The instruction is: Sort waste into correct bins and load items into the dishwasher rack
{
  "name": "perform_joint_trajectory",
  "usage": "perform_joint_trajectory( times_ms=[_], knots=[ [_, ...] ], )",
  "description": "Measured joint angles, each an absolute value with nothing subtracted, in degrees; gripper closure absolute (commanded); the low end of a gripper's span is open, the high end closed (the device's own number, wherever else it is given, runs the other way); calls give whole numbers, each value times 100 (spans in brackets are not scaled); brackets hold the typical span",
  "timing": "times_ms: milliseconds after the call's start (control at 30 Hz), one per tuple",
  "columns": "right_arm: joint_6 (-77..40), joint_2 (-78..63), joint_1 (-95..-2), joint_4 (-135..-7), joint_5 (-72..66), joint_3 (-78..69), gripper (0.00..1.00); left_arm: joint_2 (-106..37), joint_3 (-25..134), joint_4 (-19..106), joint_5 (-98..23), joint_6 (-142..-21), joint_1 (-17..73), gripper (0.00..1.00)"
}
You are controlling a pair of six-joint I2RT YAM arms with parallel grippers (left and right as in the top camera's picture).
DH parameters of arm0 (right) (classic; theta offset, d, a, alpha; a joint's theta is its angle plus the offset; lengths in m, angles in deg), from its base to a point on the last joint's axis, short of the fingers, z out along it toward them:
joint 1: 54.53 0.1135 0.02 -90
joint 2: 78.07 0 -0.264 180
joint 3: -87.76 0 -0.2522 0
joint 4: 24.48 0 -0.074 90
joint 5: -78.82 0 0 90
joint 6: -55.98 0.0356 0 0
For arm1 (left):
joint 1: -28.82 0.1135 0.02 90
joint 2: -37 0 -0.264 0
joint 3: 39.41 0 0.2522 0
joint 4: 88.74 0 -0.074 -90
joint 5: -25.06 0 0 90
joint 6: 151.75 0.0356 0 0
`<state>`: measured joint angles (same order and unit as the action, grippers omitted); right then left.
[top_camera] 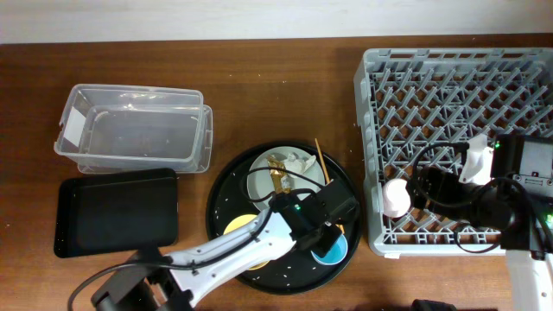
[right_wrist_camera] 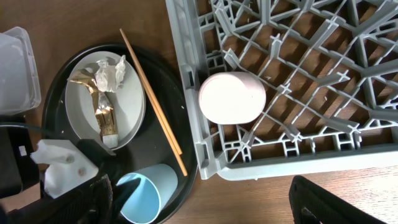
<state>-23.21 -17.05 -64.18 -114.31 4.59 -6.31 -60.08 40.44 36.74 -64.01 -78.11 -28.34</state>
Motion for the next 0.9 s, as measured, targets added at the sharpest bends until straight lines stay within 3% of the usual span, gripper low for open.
perform_joint_trajectory(
  times_ms=[133, 267, 367, 533, 700, 833, 900],
  knots=[
    [-2325, -1694, -6418, -11462, 459, -631, 9, -6121, 4092, 3296, -6569, -7936, -2821, 100],
    [-2701, -1694, -6418, -11647, 721, -631, 9, -5651, 4199, 2601, -6346, -8045, -2194, 100],
    [-3508, -1690, -6418, -11717, 1891, -629, 9, -4242, 4380, 3069, -4635, -7673, -793, 100],
    [-4365, -1684, -5881, -11267, 4033, -625, 9, -3597, 4465, 3978, -1158, -7256, 376, 100],
    [-4522, -1690, -4947, -9936, 5447, -594, 11, -3634, 4463, 4205, -161, -7182, 466, 100],
    [-4553, -1690, -4501, -9560, 6048, -594, 25, -3634, 4463, 4503, 265, -7184, 446, 100],
    [-4583, -1684, -4259, -9525, 6079, -594, 27, -3634, 4463, 4859, 558, -7201, 440, 100]
  ],
)
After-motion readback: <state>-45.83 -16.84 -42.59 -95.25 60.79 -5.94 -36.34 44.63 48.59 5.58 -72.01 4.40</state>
